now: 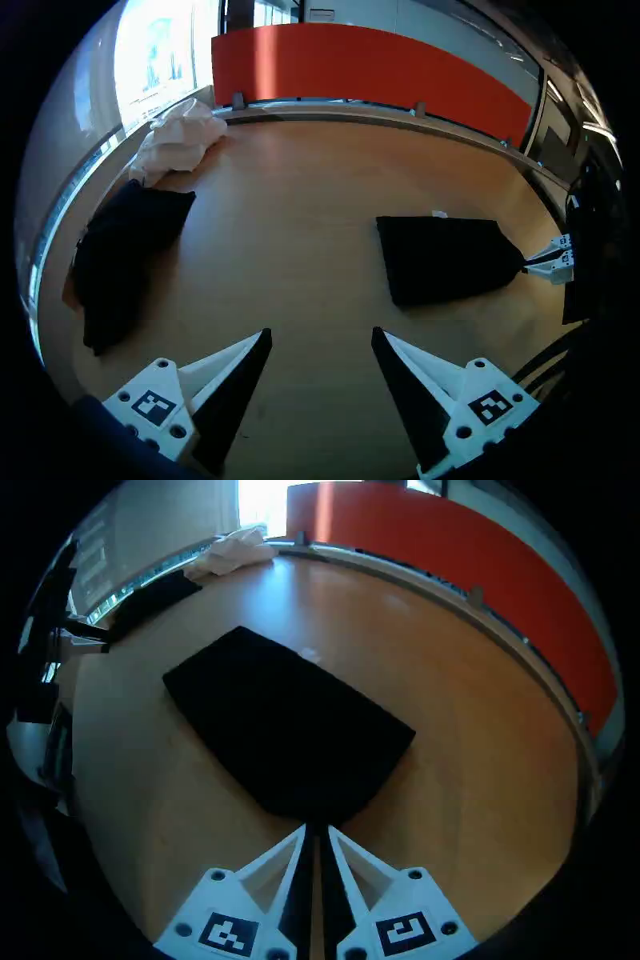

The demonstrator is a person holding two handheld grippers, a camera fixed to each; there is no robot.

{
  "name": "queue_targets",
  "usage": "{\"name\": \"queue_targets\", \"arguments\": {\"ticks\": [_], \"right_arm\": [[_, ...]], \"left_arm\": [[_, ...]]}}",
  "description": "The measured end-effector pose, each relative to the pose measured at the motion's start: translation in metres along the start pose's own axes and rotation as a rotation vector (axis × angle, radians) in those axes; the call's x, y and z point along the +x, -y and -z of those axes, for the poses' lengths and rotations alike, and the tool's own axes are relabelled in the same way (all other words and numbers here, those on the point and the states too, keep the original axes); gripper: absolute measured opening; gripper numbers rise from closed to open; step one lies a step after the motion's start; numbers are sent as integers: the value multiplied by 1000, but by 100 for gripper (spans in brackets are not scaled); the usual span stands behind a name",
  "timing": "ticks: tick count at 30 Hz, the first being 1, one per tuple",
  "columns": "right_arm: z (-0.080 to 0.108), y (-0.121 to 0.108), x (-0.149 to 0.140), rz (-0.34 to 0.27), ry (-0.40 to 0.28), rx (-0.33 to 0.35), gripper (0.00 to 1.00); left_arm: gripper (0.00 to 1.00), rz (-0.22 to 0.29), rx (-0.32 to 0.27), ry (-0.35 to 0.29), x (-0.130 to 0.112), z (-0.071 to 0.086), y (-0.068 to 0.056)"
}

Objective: Fold towel

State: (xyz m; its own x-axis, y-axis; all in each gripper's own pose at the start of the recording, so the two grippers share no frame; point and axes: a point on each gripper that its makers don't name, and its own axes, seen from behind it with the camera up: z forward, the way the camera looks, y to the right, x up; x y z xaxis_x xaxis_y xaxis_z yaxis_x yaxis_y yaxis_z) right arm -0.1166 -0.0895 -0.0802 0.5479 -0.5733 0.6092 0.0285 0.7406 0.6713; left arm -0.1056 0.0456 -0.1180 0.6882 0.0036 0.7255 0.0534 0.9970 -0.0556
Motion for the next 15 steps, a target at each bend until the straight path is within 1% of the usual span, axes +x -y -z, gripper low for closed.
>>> {"name": "queue_targets", "arguments": {"ticks": [7,15], "right_arm": [[10,3,47,80,-50,-2,4],[17,19,109,182,-113,16,4]], "left_arm": [[93,11,-4,-9,1,4,1],[93,47,-16,-25,4,12,-1]]}}
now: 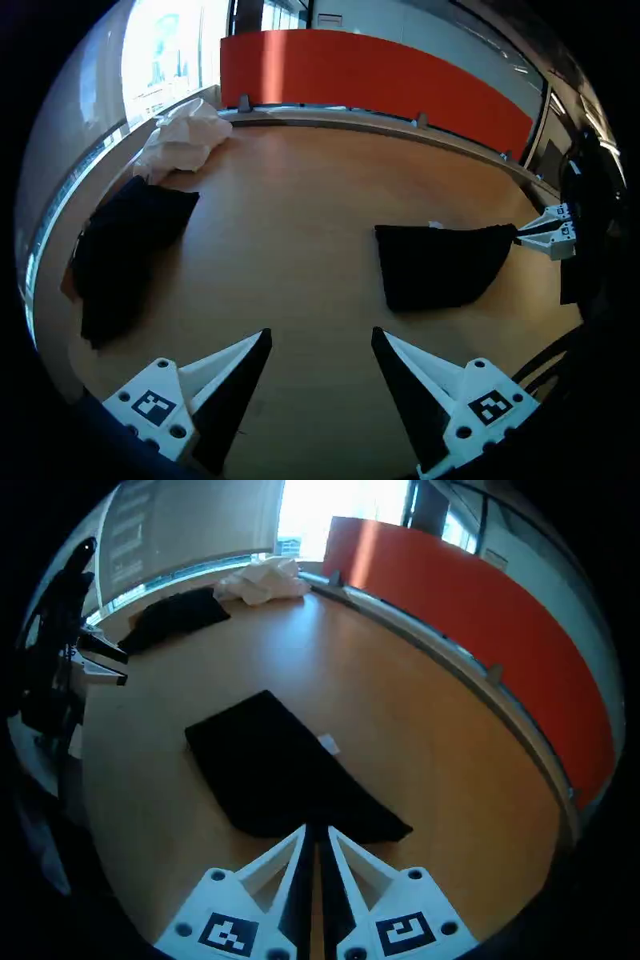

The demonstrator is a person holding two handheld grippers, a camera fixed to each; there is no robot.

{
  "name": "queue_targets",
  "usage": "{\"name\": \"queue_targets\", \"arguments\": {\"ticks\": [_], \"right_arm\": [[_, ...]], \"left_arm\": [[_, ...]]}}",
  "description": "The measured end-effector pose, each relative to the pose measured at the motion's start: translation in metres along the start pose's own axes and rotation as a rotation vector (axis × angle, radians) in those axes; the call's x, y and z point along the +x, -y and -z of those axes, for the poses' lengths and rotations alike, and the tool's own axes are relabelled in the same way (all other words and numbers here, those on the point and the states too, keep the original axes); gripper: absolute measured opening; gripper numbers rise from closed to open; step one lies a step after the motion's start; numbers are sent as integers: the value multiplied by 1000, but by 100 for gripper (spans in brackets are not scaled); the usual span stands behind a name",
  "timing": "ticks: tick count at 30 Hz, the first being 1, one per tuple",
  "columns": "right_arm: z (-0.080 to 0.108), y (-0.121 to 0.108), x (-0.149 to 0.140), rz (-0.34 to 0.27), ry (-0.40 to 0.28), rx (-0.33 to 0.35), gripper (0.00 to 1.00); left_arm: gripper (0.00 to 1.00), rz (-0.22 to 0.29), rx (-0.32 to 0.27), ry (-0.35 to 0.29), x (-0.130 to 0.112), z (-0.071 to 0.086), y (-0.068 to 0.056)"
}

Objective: Fold towel

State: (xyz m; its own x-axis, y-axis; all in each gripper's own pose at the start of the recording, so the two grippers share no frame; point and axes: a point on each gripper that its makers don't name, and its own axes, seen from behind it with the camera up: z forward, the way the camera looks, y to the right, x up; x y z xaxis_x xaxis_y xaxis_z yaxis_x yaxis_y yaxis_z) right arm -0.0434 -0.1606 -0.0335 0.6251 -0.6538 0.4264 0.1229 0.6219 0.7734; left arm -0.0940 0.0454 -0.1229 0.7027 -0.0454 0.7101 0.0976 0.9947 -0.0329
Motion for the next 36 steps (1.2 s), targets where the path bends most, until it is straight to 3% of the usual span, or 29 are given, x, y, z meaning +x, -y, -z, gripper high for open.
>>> {"name": "queue_targets", "arguments": {"ticks": [8,21,36], "right_arm": [[-2,13,43,76,-42,28,4],[-18,41,72,176,-37,98,4],[-79,102,98,442,35,235,4]], "left_arm": [[93,26,-15,-15,3,6,-3],[93,53,-15,-36,8,21,6],[93,140,11,-61,0,42,20]]}}
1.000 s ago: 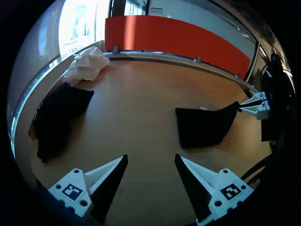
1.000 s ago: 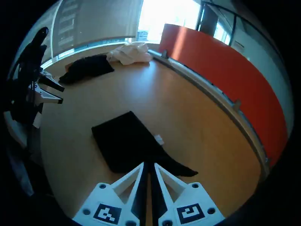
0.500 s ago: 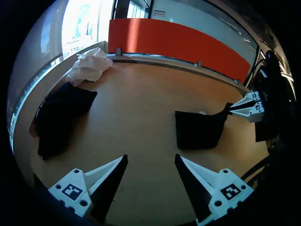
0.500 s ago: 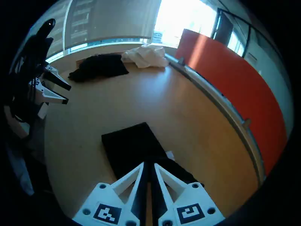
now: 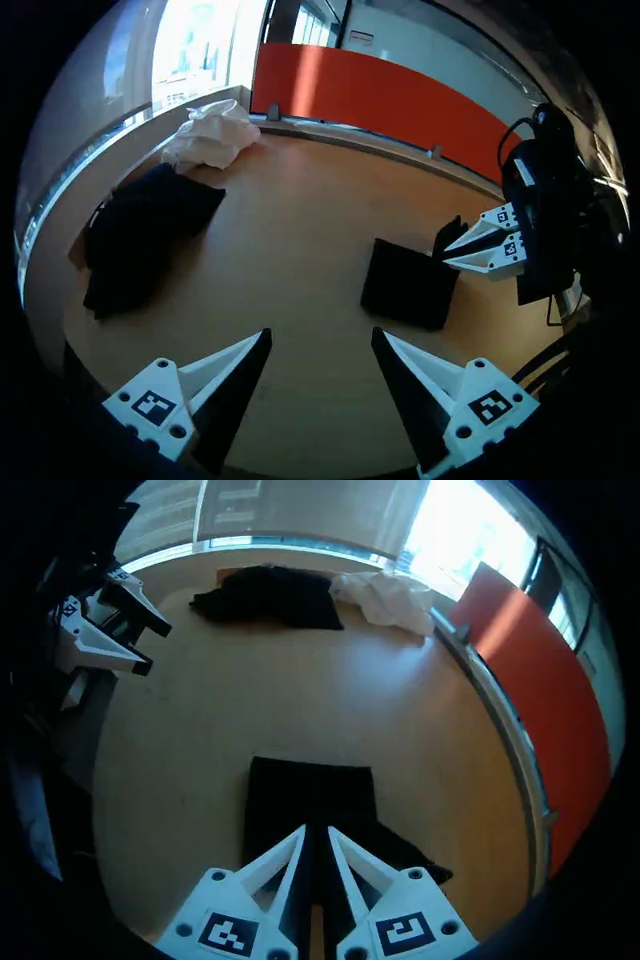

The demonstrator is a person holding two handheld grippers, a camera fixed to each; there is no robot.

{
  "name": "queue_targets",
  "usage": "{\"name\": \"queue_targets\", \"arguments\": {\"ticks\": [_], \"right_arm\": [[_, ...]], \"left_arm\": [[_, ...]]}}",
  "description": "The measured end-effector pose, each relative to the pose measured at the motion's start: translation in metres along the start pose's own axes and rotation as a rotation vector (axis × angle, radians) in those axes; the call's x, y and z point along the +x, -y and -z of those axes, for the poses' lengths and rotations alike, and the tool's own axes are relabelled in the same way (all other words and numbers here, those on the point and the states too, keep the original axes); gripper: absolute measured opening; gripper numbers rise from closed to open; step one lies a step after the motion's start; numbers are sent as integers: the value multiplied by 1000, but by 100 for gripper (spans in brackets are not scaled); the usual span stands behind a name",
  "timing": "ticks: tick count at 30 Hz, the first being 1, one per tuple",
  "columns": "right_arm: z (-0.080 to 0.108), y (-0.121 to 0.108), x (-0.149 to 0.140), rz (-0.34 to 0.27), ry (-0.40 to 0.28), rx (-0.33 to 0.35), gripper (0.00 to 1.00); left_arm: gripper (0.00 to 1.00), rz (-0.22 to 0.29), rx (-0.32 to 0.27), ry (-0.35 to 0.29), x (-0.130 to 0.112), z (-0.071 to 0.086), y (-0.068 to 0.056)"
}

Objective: Fold towel

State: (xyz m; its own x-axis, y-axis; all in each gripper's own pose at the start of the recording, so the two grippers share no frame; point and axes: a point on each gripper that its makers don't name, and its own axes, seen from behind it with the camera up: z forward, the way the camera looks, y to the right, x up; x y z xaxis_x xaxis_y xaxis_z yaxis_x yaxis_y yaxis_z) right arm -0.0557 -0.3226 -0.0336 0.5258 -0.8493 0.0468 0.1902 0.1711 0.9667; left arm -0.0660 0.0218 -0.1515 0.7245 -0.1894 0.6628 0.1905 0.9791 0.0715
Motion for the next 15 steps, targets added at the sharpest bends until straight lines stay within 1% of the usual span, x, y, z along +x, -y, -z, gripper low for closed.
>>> {"name": "queue_targets", "arguments": {"ticks": [5,9,12,15], "right_arm": [[-20,9,12,40,13,41,4],[-39,20,19,51,21,80,4],[-55,31,19,42,34,111,4],[-69,41,15,21,52,140,4]], "left_arm": [[93,16,7,3,-5,2,3],[93,25,12,5,-9,3,5],[93,36,14,8,-12,3,6],[93,45,16,10,-15,4,7]]}}
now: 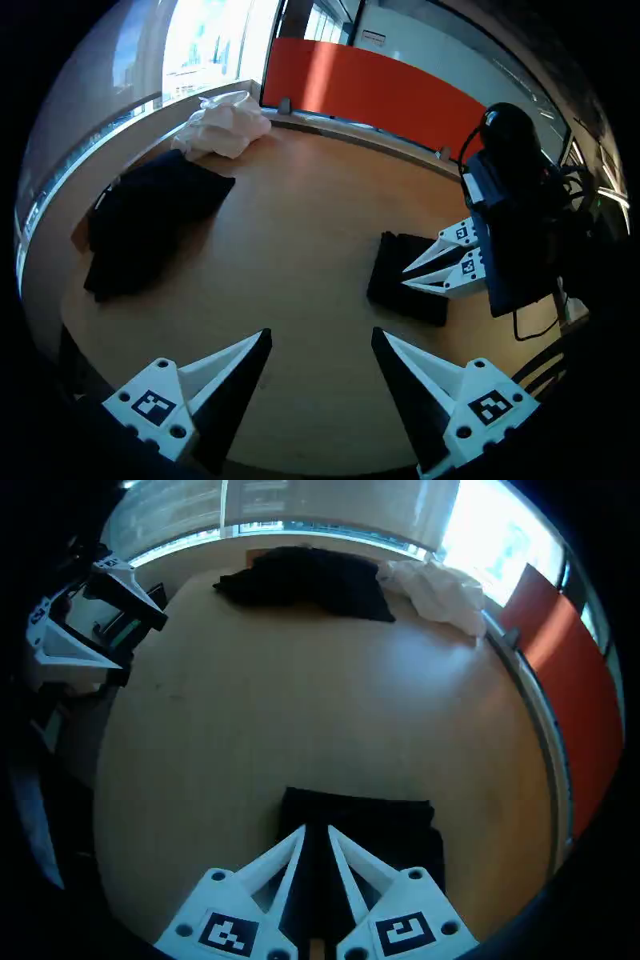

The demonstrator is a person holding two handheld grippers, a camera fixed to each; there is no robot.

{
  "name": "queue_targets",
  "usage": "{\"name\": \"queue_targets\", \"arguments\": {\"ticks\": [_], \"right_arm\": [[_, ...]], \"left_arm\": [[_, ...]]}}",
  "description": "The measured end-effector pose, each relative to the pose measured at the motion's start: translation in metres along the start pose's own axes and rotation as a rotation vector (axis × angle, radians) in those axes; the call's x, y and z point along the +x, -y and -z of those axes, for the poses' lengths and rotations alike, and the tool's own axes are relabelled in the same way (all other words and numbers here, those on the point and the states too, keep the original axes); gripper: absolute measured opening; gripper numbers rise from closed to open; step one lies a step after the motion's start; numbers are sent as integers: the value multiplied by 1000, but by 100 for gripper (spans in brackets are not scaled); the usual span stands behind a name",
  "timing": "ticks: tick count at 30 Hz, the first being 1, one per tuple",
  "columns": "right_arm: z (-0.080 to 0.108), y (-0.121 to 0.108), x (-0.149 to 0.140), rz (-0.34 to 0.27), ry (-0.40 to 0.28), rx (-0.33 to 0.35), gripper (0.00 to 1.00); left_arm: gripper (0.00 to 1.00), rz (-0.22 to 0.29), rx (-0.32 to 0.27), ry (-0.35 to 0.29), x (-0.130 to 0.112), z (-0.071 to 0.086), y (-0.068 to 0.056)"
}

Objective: Fold towel

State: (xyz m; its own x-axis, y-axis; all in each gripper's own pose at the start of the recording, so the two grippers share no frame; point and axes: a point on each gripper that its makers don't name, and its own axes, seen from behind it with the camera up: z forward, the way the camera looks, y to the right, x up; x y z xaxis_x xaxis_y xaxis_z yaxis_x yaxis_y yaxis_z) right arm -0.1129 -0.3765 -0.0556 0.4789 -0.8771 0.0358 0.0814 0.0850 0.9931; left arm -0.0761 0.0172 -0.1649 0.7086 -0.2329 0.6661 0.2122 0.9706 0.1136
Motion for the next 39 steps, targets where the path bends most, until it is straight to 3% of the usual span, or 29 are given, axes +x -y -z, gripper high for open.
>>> {"name": "queue_targets", "arguments": {"ticks": [7,11,15,20,25,39], "right_arm": [[-4,4,-4,-44,-2,18,10],[2,2,-2,-71,-18,16,26],[10,1,0,-101,-40,15,54],[23,-1,-2,-144,-68,-6,67],[32,3,-16,-213,-78,-28,72],[43,32,-82,-405,-43,-77,72]], "left_arm": [[93,13,-1,3,-3,-2,0],[93,11,-4,5,-3,-3,-1],[93,4,-7,3,-1,-4,-4],[93,2,-10,3,0,-4,-7],[92,6,-15,1,0,-4,-9],[93,-10,-32,5,1,-6,-20]]}}
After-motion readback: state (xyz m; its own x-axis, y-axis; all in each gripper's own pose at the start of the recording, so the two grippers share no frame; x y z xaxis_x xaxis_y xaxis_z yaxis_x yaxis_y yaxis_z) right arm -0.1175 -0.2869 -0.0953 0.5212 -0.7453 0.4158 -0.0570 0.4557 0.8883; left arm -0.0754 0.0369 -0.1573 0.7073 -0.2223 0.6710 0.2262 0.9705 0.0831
